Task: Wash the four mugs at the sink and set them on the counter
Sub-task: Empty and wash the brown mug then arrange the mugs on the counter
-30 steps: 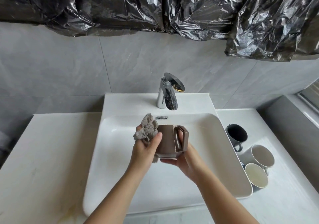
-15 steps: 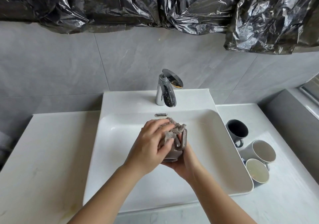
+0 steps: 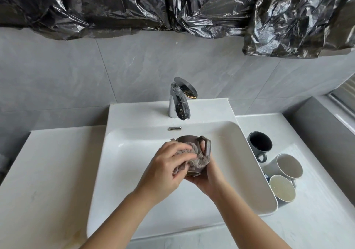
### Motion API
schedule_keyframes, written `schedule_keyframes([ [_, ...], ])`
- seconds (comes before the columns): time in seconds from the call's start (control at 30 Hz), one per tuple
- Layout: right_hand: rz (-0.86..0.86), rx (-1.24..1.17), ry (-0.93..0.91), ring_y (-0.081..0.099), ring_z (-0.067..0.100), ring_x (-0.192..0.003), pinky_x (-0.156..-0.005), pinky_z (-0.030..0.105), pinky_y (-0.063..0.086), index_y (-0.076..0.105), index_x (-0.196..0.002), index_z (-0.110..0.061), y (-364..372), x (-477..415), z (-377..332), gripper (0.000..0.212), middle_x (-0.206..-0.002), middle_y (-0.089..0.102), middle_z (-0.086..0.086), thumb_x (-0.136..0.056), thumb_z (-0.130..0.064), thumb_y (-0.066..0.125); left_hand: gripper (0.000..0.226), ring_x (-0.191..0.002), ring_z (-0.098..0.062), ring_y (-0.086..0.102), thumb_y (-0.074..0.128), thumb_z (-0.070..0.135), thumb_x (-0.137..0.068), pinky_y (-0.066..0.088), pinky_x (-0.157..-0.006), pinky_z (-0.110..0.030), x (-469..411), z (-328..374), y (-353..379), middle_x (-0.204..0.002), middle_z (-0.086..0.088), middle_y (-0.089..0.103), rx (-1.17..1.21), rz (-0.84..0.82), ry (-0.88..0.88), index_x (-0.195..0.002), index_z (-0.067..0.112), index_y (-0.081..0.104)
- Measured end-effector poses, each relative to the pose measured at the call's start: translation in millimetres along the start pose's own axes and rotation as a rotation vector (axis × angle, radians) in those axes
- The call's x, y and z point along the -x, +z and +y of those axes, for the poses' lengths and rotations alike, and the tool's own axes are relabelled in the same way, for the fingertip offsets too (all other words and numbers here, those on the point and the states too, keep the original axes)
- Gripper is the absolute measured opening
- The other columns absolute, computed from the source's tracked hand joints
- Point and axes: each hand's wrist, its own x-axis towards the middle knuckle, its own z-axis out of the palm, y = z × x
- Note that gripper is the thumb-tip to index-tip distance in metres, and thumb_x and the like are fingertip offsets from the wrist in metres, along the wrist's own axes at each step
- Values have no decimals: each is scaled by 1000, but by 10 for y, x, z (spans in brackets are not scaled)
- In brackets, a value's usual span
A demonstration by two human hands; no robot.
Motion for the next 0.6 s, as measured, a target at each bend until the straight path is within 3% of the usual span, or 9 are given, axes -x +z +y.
schedule_keyframes([
  [0.07, -2, -16, 11, 68, 31, -99, -93, 51, 51, 72, -104, -19, 19, 49, 45, 36, -112, 71, 14, -93, -47, 52, 28, -112, -17, 56, 54, 15, -87, 46, -96, -31, -125, -84, -10, -116, 3, 62, 30, 89, -103, -108, 13, 72],
  [0.17, -27, -51, -9, 67, 33, -100, -97, 54, 49, 73, -107, -18, 35, 74, 17, 53, -116, 70, 16, -73, -57, 68, 29, -115, -14, 57, 53, 17, -87, 46, -98, -30, -148, -97, 15, -118, 5, 61, 81, 173, -176, -109, 14, 72],
  [0.3, -102, -84, -79, 69, 31, -98, -80, 45, 57, 73, -107, -10, -26, -10, -97, 85, -113, 70, 17, -40, -60, 91, 29, -113, -10, 58, 53, 15, -86, 44, -95, -19, 100, 34, 118, -119, 5, 60, 186, 196, -200, -109, 14, 72],
  [0.37, -133, -48, -139, 64, 36, -111, -88, 51, 54, 67, -120, -9, -61, -29, -69, 82, -126, 65, 19, -60, -62, 82, 27, -111, -6, 59, 52, 18, -87, 43, -94, -15, 54, 38, 121, -114, 6, 63, 250, 227, -314, -106, 17, 71],
  [0.43, -117, 30, -224, 60, 37, -119, -98, 55, 49, 63, -125, -11, -82, -10, -28, 65, -130, 62, 20, -83, -60, 62, 18, -101, -14, 65, 53, 24, -90, 49, -88, -20, -31, 18, 97, -103, 3, 69, 389, 216, -606, -99, 26, 68],
  [0.5, -61, 157, -304, 62, 33, -116, -97, 49, 51, 65, -122, -16, -110, -13, 6, 51, -124, 67, 15, -87, -53, 60, 21, -90, -29, 70, 56, 43, -90, 57, -82, -37, -132, 54, 49, -93, -6, 74, 668, 90, -918, -99, 27, 66],
  [0.53, -33, 243, -345, 63, 29, -114, -95, 45, 52, 65, -120, -21, -118, -14, 12, 43, -121, 68, 11, -88, -48, 59, 31, -92, -27, 71, 56, 54, -88, 56, -84, -41, -166, 54, 28, -97, -4, 74, 775, 30, -1003, -104, 28, 66],
  [0.6, -40, 439, -420, 64, 18, -111, -89, 36, 55, 59, -124, -28, -116, 9, 5, 37, -119, 68, 2, -90, -42, 54, 38, -99, -13, 69, 57, 59, -88, 55, -83, -36, -237, 53, -4, -105, 6, 74, 876, -29, -1065, -111, 30, 64],
])
